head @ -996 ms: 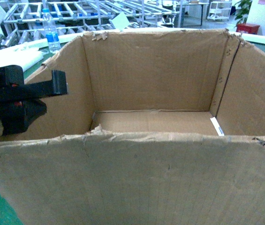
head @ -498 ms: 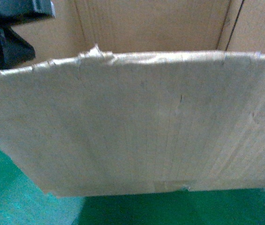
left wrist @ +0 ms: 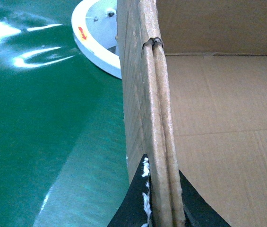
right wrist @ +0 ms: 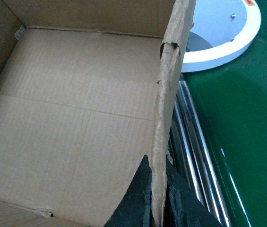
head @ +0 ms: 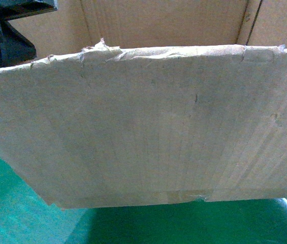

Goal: Sort boxes to right shelf from conveyor

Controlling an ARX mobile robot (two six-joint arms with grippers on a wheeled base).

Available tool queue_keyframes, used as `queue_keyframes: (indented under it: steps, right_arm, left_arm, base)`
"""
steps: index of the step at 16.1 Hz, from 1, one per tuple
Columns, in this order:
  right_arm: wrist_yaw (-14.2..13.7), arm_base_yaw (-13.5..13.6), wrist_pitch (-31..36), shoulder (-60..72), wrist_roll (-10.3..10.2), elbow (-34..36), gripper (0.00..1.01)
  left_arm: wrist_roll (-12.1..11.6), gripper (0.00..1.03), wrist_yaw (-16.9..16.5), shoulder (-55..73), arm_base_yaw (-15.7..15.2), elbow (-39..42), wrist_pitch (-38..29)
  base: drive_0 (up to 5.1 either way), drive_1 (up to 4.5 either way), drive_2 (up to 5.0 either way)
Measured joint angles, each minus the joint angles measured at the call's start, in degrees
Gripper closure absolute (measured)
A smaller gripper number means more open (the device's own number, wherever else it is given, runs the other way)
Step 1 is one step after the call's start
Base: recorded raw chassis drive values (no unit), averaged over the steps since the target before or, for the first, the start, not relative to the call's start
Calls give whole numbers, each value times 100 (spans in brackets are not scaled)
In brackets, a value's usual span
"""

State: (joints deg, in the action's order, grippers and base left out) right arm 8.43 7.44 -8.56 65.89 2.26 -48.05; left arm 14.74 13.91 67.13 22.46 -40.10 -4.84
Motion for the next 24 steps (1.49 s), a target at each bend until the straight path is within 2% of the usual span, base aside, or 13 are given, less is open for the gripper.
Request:
queue_keyframes:
  steps: [24]
  right_arm:
    - [0,-2,0,0,15,2,99]
  left_arm:
    - [-4,100,-2,0,0,0,-7]
  base:
    - [-107,-107,-107]
